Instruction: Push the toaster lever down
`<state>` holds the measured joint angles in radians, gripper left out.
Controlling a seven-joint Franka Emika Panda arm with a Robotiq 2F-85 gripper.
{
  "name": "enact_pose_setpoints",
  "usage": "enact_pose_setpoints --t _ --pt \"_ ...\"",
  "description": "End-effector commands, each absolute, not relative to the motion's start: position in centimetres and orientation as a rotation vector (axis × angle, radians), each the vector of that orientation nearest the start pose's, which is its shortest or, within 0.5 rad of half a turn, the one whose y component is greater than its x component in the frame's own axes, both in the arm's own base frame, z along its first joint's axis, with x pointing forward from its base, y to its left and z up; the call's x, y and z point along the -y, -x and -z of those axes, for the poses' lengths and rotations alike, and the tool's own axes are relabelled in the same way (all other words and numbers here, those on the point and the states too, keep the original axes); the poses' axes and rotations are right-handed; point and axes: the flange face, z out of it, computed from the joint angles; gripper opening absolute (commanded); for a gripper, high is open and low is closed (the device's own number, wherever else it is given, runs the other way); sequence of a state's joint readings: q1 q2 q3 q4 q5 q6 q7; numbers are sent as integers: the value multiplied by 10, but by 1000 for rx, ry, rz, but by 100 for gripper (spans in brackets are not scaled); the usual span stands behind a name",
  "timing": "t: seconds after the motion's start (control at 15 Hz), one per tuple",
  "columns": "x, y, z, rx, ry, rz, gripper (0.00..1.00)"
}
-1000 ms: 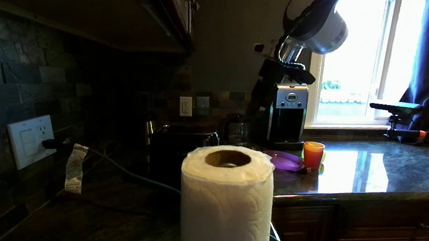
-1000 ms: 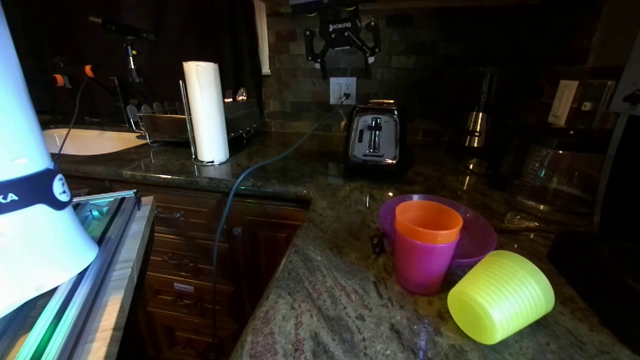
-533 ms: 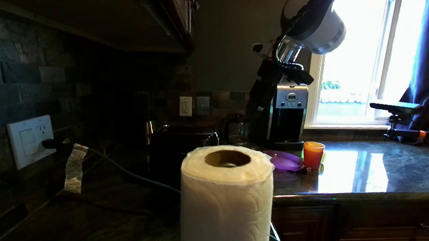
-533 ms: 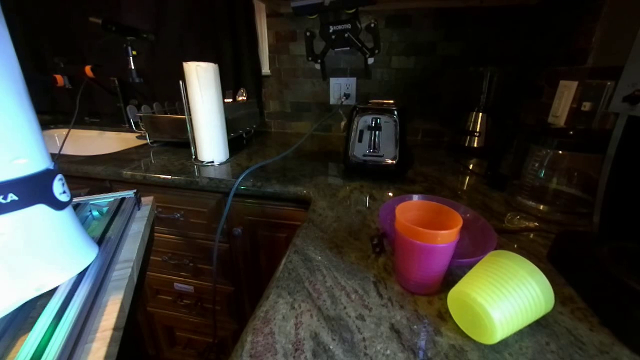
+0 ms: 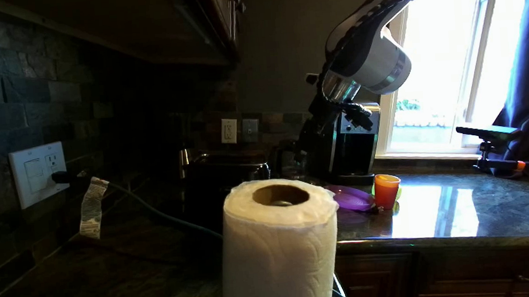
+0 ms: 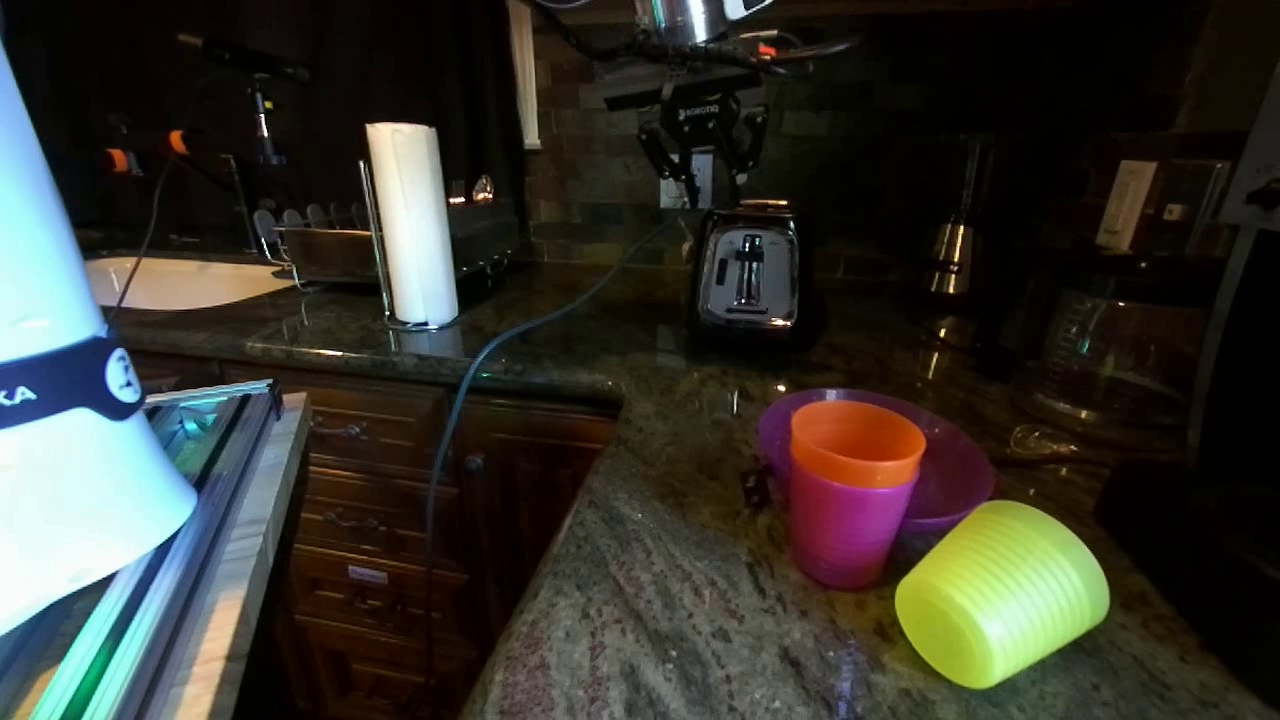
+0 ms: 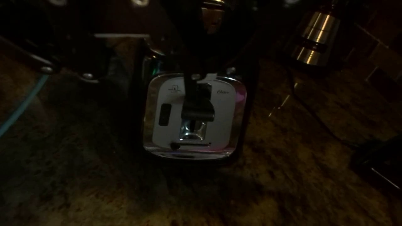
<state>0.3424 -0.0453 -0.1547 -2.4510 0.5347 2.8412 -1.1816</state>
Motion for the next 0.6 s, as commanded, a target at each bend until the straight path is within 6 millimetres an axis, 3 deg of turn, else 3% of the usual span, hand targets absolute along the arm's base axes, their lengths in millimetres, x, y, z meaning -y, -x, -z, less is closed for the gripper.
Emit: enact_pose_setpoints --t 0.0,0.2,0.53 --pt "-71 -521 -342 1257 2718 861 19" --pt "-78 -533 -338 1207 2693 937 1" --pt "-82 -549 -317 1210 2646 978 0"
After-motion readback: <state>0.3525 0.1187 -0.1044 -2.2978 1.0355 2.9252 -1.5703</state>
